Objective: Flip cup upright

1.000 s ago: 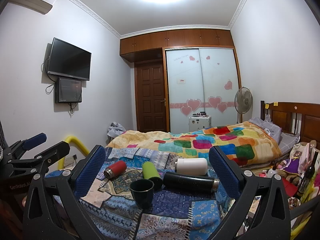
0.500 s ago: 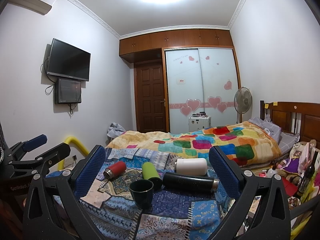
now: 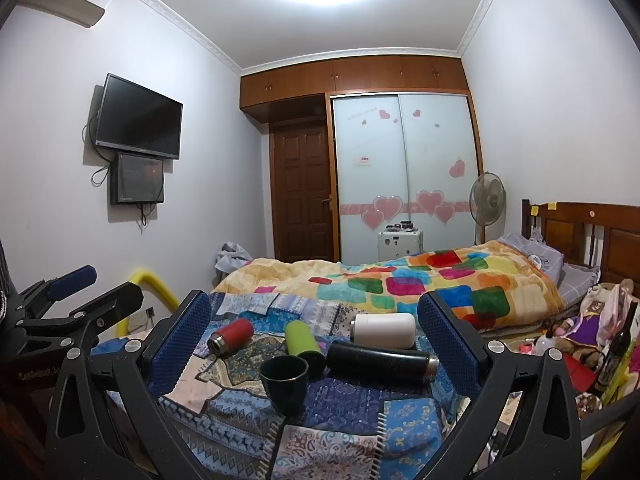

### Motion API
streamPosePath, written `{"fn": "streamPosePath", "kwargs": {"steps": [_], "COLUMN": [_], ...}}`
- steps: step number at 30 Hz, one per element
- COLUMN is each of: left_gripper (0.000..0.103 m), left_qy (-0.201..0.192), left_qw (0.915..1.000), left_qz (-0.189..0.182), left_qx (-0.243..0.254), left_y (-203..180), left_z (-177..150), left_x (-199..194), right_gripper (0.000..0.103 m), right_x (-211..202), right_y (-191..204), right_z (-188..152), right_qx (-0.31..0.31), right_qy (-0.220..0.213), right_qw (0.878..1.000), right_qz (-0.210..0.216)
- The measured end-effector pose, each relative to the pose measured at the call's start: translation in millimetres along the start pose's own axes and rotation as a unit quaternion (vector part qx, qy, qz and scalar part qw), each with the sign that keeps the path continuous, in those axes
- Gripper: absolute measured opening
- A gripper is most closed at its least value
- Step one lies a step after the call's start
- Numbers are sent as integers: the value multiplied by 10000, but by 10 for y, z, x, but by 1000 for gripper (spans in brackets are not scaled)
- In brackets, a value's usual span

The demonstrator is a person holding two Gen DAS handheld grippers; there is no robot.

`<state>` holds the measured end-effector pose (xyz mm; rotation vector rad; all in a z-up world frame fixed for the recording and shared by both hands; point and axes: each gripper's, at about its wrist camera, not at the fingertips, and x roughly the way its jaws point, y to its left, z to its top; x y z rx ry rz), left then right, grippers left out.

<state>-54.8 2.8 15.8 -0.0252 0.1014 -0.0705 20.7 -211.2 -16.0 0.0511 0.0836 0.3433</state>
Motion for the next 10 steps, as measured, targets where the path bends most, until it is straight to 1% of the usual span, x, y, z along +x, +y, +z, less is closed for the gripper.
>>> {"fn": "streamPosePath", "kwargs": {"steps": [10], "left_gripper": [103], "left_qy": [65], "left_qw": [10000], "left_qz": [-49], "left_qx": [58], "left_y": [-12], "left_z": [16], "left_x": [34], "right_gripper": [103], "right_x": [11], "right_y": [14], "right_z": [-8], "right_qx": [7], "right_qy": [40], "right_qw": [10000], "right_qz": [-1]}}
